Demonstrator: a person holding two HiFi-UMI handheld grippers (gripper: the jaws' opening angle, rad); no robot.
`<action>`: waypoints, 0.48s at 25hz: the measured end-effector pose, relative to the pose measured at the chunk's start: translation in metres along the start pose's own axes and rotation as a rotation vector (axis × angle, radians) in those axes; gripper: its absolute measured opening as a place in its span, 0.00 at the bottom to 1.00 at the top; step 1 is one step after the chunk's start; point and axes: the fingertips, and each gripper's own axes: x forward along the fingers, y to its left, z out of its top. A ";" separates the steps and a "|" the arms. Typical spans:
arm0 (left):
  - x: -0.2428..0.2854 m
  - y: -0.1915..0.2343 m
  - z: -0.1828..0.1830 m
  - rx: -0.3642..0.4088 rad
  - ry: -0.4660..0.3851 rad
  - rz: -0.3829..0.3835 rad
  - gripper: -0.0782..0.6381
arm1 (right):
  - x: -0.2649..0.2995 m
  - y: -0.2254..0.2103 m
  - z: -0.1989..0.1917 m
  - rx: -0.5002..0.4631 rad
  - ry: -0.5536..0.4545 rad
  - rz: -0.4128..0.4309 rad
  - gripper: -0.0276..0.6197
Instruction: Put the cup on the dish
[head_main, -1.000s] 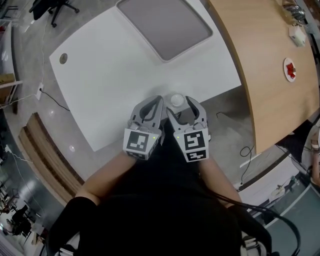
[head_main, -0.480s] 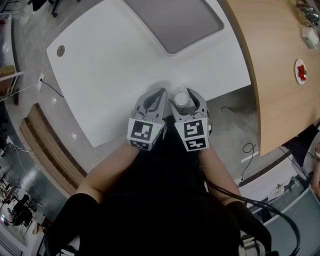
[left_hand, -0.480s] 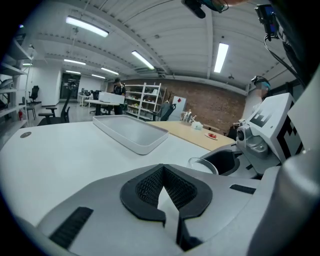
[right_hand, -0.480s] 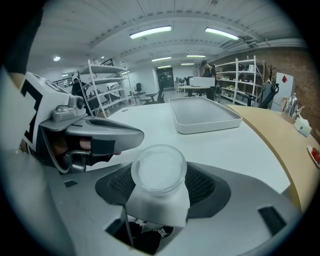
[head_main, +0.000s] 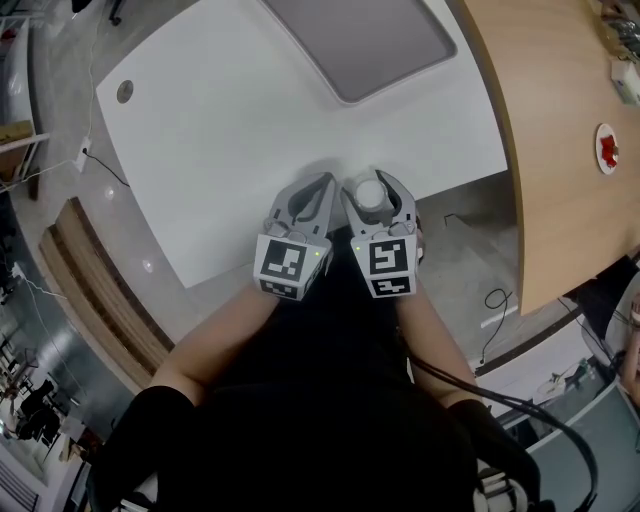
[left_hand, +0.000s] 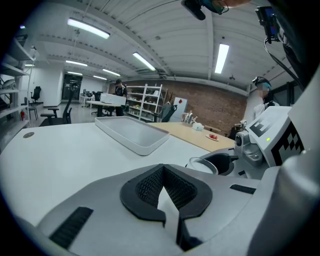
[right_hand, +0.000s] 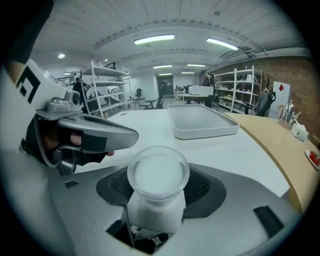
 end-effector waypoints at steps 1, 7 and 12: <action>-0.002 -0.001 0.003 0.000 -0.005 0.000 0.11 | -0.004 -0.001 0.003 0.011 -0.009 -0.002 0.42; -0.026 -0.012 0.043 0.008 -0.078 -0.009 0.11 | -0.046 -0.002 0.041 0.019 -0.060 -0.030 0.42; -0.054 -0.027 0.083 0.043 -0.139 -0.026 0.11 | -0.086 0.003 0.078 0.007 -0.094 -0.048 0.42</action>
